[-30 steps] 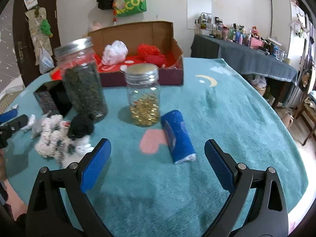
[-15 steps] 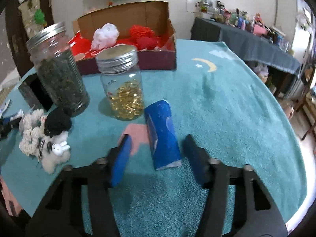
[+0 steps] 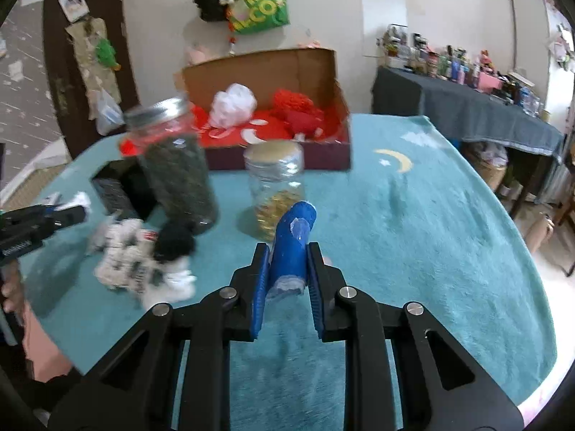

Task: Organize soft objects
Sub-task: 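Grasp the white cotton pad with the left tool while the right tool grasps the blue rolled cloth, then carry the cotton pad and blue cloth over the cardboard box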

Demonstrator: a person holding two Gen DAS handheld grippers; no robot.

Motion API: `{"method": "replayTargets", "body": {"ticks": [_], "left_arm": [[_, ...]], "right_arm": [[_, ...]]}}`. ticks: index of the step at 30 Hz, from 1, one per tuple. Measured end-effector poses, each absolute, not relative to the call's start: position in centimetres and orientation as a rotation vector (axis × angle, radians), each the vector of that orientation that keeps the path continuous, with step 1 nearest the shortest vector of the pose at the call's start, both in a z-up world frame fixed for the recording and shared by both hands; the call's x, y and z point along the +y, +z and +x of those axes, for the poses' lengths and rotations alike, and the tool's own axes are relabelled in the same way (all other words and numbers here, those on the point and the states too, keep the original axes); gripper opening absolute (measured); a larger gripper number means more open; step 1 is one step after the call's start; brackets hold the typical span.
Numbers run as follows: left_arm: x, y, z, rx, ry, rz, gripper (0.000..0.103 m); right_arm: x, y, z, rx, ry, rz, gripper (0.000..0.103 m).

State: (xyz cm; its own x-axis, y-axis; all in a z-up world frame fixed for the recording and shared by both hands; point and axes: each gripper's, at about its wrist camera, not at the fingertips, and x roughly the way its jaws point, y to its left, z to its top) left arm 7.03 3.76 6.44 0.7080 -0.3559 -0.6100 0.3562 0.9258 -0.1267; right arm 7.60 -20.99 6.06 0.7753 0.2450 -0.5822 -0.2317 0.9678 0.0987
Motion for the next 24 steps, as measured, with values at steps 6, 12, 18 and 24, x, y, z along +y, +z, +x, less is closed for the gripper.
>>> {"method": "replayTargets", "body": {"ticks": [6,12,18,24], "left_arm": [[1.0,6.9,7.3,0.670,-0.483,0.009,0.018],[-0.8,6.6,8.4,0.681,-0.517,0.017,0.017],[-0.8,6.1,8.7,0.694,-0.517,0.012,0.018],[-0.2,6.2,8.5,0.692,-0.507,0.001,0.018]], "right_arm": [[-19.5,6.5,6.8,0.594,0.338,0.024,0.018],[-18.1,6.4,6.5,0.592,0.412,0.036,0.018],[-17.7,6.0,6.7,0.600,0.434,0.044,0.018],[-17.9,5.9,6.6,0.604,0.431,0.050,0.018]]}}
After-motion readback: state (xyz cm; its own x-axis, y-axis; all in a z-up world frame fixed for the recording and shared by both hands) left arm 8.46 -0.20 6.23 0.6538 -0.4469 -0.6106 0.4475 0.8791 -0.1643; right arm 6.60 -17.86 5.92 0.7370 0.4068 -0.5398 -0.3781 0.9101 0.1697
